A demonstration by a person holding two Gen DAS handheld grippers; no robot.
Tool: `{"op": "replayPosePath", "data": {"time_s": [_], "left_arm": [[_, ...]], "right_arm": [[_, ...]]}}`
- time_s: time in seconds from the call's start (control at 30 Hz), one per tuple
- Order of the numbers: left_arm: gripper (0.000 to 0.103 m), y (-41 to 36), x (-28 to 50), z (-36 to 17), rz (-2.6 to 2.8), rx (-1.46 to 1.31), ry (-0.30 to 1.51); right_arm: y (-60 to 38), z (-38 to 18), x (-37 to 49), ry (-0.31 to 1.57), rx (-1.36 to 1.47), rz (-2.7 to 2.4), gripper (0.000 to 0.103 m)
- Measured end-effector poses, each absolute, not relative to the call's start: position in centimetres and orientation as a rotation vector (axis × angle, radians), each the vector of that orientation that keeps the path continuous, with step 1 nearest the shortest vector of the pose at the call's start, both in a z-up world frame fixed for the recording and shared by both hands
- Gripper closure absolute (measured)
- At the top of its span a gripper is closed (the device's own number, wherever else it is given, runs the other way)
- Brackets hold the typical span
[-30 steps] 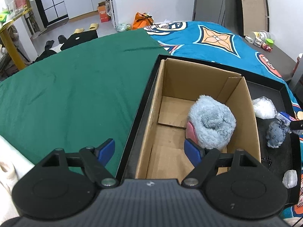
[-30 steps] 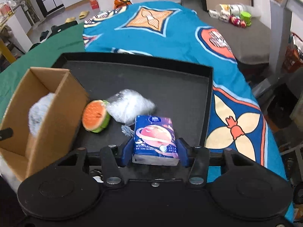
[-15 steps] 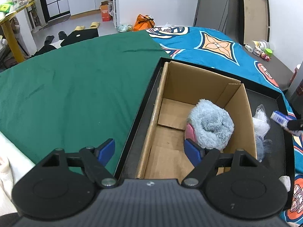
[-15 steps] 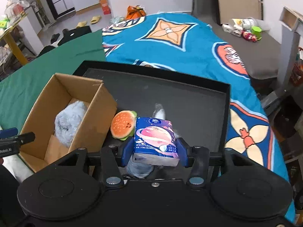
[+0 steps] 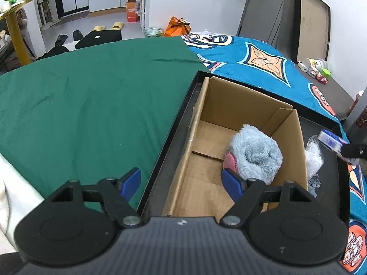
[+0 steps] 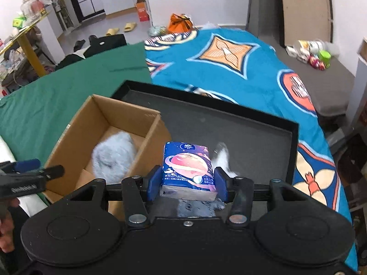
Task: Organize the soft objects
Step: 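Lift the purple tissue pack with the right tool and carry it over the box, then open the right tool to drop the tissue pack into the box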
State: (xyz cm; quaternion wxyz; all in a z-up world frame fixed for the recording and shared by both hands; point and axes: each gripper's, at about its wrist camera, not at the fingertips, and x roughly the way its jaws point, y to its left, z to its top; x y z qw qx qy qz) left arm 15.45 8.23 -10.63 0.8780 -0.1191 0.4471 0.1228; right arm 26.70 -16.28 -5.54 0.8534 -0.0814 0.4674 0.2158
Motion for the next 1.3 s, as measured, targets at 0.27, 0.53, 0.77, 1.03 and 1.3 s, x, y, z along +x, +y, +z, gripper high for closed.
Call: {"op": "replayPosePath", "data": {"time_s": [0.27, 0.53, 0.77, 1.03, 1.3], "left_arm": [[0.044, 8.3, 15.0, -10.7, 0.249, -0.255, 0.935], [0.074, 8.4, 15.4, -11.3, 0.239, -0.271, 0.967], [0.089, 8.7, 15.2, -11.4, 0.252, -0.276, 0.971], [0.091, 9.4, 14.8, -11.4, 0.220, -0.328, 0.974], [0.091, 9.8, 14.5, -11.5, 0.203, -0.350, 0.969]], "right_arm": [[-13.3, -4.0, 26.2, 0.936, -0.187, 0.508, 0.054], [-10.7, -2.9, 25.5, 0.896, -0.214, 0.545, 0.054], [-8.2, -2.5, 24.9, 0.864, -0.250, 0.566, 0.054], [-5.1, -2.0, 24.4, 0.830, -0.301, 0.592, 0.054], [-2.8, -2.4, 23.0, 0.716, -0.405, 0.619, 0.049]]}}
